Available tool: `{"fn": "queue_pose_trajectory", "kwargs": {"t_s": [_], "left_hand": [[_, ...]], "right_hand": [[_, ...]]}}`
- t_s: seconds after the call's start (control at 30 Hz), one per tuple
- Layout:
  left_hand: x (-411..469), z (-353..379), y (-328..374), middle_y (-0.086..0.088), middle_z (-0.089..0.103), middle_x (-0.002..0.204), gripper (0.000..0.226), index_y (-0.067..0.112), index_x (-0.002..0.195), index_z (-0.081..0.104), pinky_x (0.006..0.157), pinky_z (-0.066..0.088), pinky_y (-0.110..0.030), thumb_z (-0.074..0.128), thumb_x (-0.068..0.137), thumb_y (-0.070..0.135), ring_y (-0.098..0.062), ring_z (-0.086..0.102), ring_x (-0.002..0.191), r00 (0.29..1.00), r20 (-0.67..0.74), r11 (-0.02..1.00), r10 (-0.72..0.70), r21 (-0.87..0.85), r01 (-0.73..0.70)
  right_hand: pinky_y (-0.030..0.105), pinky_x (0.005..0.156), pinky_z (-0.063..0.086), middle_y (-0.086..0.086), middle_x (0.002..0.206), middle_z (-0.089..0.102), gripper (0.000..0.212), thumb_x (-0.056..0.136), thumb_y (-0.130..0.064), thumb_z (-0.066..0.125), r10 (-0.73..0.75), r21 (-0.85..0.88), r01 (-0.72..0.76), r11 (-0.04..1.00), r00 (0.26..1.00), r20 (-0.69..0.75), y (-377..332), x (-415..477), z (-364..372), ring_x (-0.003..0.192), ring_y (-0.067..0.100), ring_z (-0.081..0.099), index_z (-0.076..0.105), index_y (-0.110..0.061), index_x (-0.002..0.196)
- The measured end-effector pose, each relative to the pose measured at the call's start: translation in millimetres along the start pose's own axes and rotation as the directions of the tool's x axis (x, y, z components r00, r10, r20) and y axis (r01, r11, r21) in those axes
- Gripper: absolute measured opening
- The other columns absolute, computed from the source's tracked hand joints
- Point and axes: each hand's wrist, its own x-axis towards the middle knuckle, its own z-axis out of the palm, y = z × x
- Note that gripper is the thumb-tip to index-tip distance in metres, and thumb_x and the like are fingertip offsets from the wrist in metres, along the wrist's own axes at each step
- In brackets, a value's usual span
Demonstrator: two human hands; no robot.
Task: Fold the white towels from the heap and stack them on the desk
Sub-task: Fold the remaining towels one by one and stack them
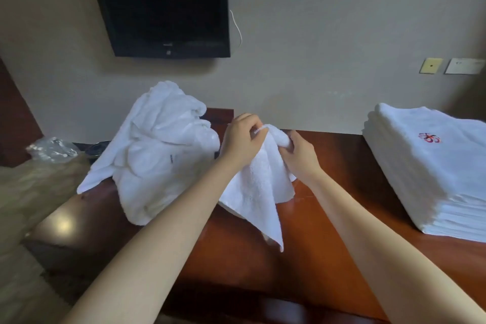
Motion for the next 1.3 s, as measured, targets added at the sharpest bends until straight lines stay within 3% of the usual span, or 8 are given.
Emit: {"fn": "queue_pose_trajectory", "kwargs": {"t_s": [0.23, 0.37, 0.57, 0.77, 0.97, 1.07, 1.13, 1.3], "left_hand": [[-47, 68, 20, 0.004, 0.058, 0.078, 0.016, 0.009, 0.079, 0.063, 0.065, 0.043, -0.027, 0.059, 0.09, 0.02, -0.013, 0.052, 0.071, 0.963, 0.129, 0.971, -0.239, 0.011, 0.239], [-86, 105, 23, 0.004, 0.046, 0.063, 0.028, 0.013, 0.074, 0.053, 0.053, 0.034, -0.027, 0.048, 0.095, 0.032, -0.016, 0.041, 0.06, 0.852, 0.3, 0.889, -0.429, -0.025, 0.457], [-129, 127, 15, 0.009, 0.065, 0.101, 0.052, 0.026, 0.108, 0.058, 0.084, 0.048, -0.033, 0.028, 0.08, 0.059, -0.016, 0.06, 0.096, 0.88, 0.294, 0.923, -0.373, 0.213, 0.32], [-136, 123, 10, -0.001, 0.063, 0.073, 0.033, 0.02, 0.079, 0.057, 0.07, 0.054, -0.045, 0.041, 0.092, 0.045, -0.018, 0.061, 0.07, 0.847, 0.239, 0.88, -0.475, 0.106, 0.464], [-149, 112, 20, 0.008, 0.051, 0.057, 0.035, 0.024, 0.065, 0.047, 0.054, 0.04, -0.028, 0.041, 0.09, 0.047, -0.005, 0.05, 0.055, 0.879, 0.147, 0.889, -0.454, 0.007, 0.458], [-148, 109, 21, 0.009, 0.065, 0.096, 0.028, 0.026, 0.103, 0.058, 0.081, 0.048, -0.036, 0.043, 0.092, 0.047, -0.011, 0.061, 0.092, 0.889, 0.289, 0.924, -0.355, 0.252, 0.287], [-152, 107, 18, 0.001, 0.047, 0.142, 0.063, 0.019, 0.141, 0.038, 0.108, 0.035, -0.036, 0.042, 0.091, 0.057, -0.017, 0.044, 0.13, 0.851, 0.43, 0.895, -0.302, 0.436, 0.097], [-178, 88, 28, 0.011, 0.018, 0.157, 0.094, 0.03, 0.151, 0.015, 0.117, 0.021, -0.035, 0.039, 0.074, 0.077, -0.009, 0.02, 0.143, 0.885, 0.429, 0.981, -0.18, 0.139, 0.132]], "right_hand": [[0.011, 0.062, 0.041, -0.019, 0.081, 0.064, 0.019, 0.078, -0.041, 0.068, 0.039, -0.102, -0.045, 0.994, 0.997, -0.063, 54, -52, -75, 0.08, -0.003, 0.059, 0.055, -0.037, 0.091], [0.018, 0.065, 0.042, -0.01, 0.08, 0.065, 0.02, 0.089, -0.048, 0.056, 0.156, -0.157, -0.145, 0.977, 0.986, 0.062, 80, -77, -96, 0.08, 0.009, 0.061, 0.058, -0.029, 0.093], [0.033, 0.067, 0.047, -0.002, 0.077, 0.064, 0.028, 0.096, -0.044, 0.044, 0.226, -0.23, -0.22, 0.948, 0.974, 0.0, 100, -118, -92, 0.077, 0.018, 0.062, 0.053, -0.022, 0.112], [0.029, 0.088, 0.036, 0.007, 0.113, 0.06, 0.044, 0.089, -0.039, 0.052, -0.27, -0.308, 0.167, 0.937, 0.905, -0.33, 91, -166, -97, 0.104, 0.022, 0.049, 0.058, -0.005, 0.116], [0.035, 0.084, 0.037, 0.001, 0.109, 0.057, 0.048, 0.08, -0.058, 0.062, -0.437, -0.513, 0.389, 0.765, 0.899, 0.03, 90, -183, -94, 0.108, 0.024, 0.051, 0.066, -0.017, 0.105], [0.044, 0.087, 0.042, 0.009, 0.112, 0.064, 0.022, 0.077, -0.031, 0.077, -0.483, -0.581, 0.419, 0.698, 0.874, 0.05, 92, -179, -89, 0.12, 0.037, 0.054, 0.072, -0.012, 0.087], [0.054, 0.096, 0.04, 0.009, 0.108, 0.068, 0.014, 0.079, -0.02, 0.077, -0.476, -0.585, 0.421, 0.693, 0.877, 0.067, 92, -177, -87, 0.118, 0.038, 0.057, 0.073, -0.007, 0.083], [0.047, 0.087, 0.053, 0.003, 0.051, 0.053, 0.014, 0.088, -0.015, 0.067, -0.467, -0.572, 0.347, 0.743, 0.881, -0.072, 88, -184, -90, 0.049, 0.025, 0.052, 0.063, -0.004, 0.081]]}}
